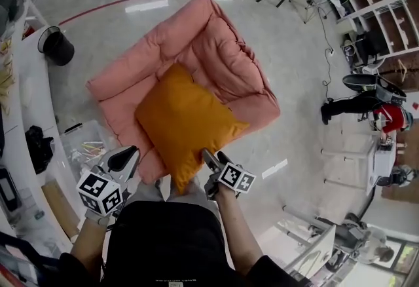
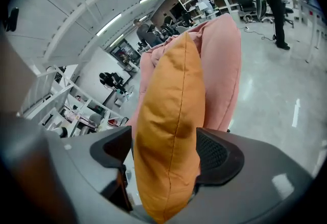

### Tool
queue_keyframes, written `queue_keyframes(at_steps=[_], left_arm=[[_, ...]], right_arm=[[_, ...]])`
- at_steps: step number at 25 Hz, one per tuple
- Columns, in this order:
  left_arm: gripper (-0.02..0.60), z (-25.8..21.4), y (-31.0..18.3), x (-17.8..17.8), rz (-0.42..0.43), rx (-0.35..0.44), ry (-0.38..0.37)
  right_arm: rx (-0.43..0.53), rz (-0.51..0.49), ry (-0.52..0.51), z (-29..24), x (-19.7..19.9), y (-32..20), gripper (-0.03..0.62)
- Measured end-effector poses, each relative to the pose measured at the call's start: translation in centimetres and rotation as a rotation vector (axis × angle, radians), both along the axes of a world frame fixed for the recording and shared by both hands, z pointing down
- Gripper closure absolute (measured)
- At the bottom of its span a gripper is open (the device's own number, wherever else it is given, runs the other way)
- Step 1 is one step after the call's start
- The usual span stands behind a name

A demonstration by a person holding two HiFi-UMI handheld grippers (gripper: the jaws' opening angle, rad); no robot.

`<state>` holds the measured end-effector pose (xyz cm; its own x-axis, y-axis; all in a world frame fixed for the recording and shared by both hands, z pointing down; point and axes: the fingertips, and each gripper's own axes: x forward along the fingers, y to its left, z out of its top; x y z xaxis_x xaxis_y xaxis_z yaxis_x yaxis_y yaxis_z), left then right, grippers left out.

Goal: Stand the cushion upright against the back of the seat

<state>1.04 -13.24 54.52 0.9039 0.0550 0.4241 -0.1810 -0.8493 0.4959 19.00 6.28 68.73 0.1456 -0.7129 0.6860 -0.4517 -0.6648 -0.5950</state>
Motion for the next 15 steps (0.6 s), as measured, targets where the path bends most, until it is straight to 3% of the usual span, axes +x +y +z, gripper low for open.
queue_keyframes(at_steps=[11, 15], left_arm=[[0.532, 1.5, 0.9, 2.9, 0.056, -0.027, -0.046], [0.534, 2.1, 1.0, 3.4, 0.067, -0.032, -0.07]], right_arm=[[-0.055, 0.039, 0.011, 4.2, 2.1, -1.0, 0.233], [-0.062, 0.039, 0.019, 5.3, 2.4, -1.2, 0.275]])
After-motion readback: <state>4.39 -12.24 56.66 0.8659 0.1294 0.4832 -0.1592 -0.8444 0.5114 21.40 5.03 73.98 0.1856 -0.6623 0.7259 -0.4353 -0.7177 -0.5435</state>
